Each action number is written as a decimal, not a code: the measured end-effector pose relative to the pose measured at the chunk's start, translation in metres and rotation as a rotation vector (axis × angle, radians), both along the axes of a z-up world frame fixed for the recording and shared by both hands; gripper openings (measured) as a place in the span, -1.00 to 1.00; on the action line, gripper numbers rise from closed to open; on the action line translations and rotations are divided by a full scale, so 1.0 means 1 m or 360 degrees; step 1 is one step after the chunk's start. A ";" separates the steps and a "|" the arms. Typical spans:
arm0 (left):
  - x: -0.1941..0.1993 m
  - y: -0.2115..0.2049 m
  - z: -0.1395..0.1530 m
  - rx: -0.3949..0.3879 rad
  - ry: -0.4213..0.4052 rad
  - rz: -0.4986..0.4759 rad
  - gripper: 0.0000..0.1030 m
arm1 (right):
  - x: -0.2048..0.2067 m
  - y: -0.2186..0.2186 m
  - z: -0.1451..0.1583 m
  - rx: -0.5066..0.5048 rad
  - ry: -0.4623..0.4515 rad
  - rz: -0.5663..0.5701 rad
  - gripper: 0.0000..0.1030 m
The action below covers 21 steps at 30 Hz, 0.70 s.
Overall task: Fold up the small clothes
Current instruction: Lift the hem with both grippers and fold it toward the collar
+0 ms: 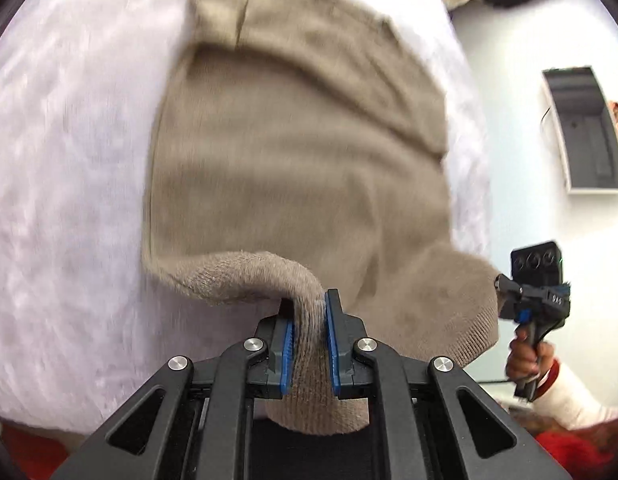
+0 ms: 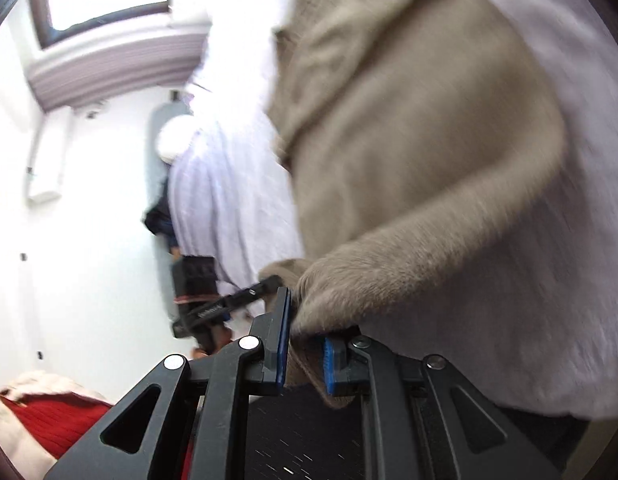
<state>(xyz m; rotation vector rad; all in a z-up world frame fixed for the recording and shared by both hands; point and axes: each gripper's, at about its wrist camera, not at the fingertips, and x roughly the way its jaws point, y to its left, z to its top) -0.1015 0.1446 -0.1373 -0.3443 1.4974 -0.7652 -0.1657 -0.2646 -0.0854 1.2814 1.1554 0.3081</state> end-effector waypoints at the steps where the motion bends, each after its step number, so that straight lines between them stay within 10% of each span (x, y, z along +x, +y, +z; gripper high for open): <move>1: 0.010 0.001 0.004 -0.0015 -0.0028 0.0013 -0.71 | 0.009 -0.003 0.006 0.0014 -0.0048 -0.0026 -0.74; 7: 0.081 -0.007 0.030 -0.0045 -0.0190 0.0071 -0.71 | 0.069 -0.016 0.032 -0.0020 -0.0208 -0.0067 -0.74; 14: 0.113 -0.003 0.003 0.0052 -0.0097 0.0052 -0.71 | 0.082 -0.014 -0.017 -0.0062 0.0179 0.0047 -0.65; 18: 0.122 -0.014 -0.008 0.0134 -0.0064 0.0044 -0.71 | 0.072 -0.016 -0.040 -0.0142 0.0356 -0.0053 0.30; 21: 0.134 -0.010 -0.008 0.0180 -0.0049 0.0067 -0.71 | 0.083 -0.012 -0.023 -0.0479 0.0357 0.0044 0.29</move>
